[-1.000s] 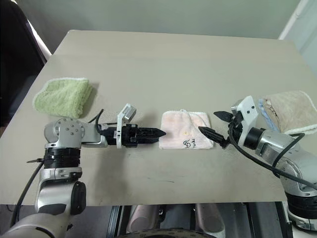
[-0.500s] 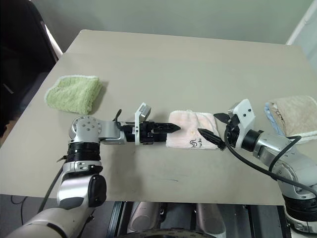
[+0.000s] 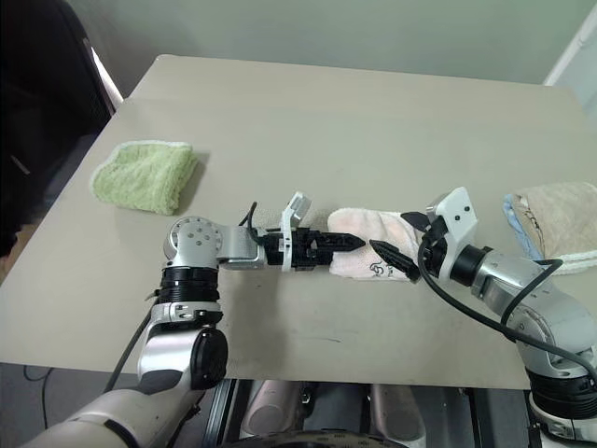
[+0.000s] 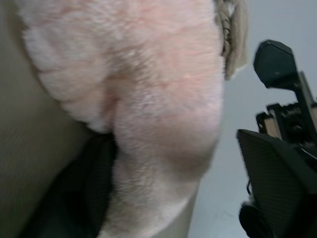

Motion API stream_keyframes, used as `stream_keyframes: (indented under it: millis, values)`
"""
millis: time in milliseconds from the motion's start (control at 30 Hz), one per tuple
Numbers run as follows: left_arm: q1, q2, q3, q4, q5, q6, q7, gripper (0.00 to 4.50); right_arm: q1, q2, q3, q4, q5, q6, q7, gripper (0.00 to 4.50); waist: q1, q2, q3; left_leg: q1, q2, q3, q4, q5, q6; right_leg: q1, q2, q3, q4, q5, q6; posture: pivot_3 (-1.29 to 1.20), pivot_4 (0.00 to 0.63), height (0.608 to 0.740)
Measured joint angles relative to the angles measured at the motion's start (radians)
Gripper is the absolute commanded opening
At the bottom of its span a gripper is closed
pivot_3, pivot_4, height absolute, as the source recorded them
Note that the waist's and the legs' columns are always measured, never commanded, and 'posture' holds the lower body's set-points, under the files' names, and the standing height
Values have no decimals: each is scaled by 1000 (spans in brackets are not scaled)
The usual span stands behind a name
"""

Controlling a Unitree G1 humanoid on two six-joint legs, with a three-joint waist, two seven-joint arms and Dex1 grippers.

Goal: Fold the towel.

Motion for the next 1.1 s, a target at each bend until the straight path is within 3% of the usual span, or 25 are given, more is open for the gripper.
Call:
stream_keyframes:
  millis: [233, 300, 567, 733, 1100]
  values:
    - [0, -32, 14, 1, 30, -24, 7, 520, 19, 6, -49, -17, 24, 8, -15, 4500, -1, 0, 0, -1, 0, 0, 0, -1, -1, -1, 0, 0, 0, -1, 1, 0, 150, 697]
    - [0, -38, 25, 1, 31, -25, 7, 26, 25, 6, -65, -25, 33, 13, -17, 4500, -1, 0, 0, -1, 0, 0, 0, -1, -1, -1, 0, 0, 0, -1, 2, 0, 150, 697]
    - [2, -33, 43, 0, 32, -34, 4, 26, 38, 6, -77, -41, 43, 19, -28, 4500, -2, 0, 0, 0, 0, 0, 0, -1, 0, -1, 0, 0, 0, -1, 2, 0, 150, 697]
    - [-31, -28, 118, -16, 6, -19, 8, 26, 37, 14, -79, -41, 43, 19, -39, 4500, -3, 0, 1, -1, 0, 0, -1, -1, 0, -1, 0, 0, 0, -1, 2, 0, 150, 697]
    - [-253, 135, 354, -53, -38, -3, 106, 26, 11, 48, -74, -6, 39, 8, -39, 4500, -11, 0, 2, -5, 1, 1, -1, -1, -1, -6, 0, 0, 0, -1, 3, 0, 150, 697]
